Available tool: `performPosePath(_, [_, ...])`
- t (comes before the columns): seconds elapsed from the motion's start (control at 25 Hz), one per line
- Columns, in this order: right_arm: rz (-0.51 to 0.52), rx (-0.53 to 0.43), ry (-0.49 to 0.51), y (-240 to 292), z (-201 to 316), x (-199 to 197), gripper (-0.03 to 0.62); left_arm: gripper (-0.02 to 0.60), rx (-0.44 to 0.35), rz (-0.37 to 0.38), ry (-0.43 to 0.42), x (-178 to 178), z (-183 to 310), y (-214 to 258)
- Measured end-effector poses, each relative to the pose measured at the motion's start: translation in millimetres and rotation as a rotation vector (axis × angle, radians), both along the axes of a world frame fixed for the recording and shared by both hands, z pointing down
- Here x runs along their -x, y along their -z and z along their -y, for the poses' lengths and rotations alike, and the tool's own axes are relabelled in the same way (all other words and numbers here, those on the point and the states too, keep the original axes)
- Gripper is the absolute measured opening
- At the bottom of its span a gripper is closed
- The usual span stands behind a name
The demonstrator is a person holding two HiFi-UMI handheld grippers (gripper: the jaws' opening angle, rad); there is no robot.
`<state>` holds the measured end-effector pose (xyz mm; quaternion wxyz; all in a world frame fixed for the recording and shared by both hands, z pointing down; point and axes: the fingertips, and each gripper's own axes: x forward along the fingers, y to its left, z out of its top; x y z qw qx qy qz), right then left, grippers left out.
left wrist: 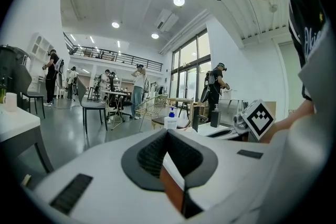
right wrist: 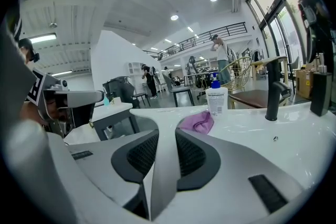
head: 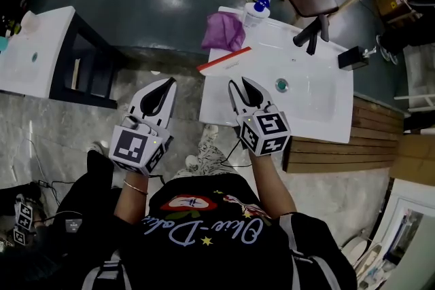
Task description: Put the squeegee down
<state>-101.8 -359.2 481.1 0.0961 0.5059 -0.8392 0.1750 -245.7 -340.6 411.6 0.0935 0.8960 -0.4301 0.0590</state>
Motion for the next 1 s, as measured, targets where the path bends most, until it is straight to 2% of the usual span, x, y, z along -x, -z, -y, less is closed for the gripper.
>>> performPosePath(1.0, [-0.023, 0.079, -0.008, -32, 7, 1, 0.091, -0.003, 0.028, 0.019, 0.004, 4, 11, -9])
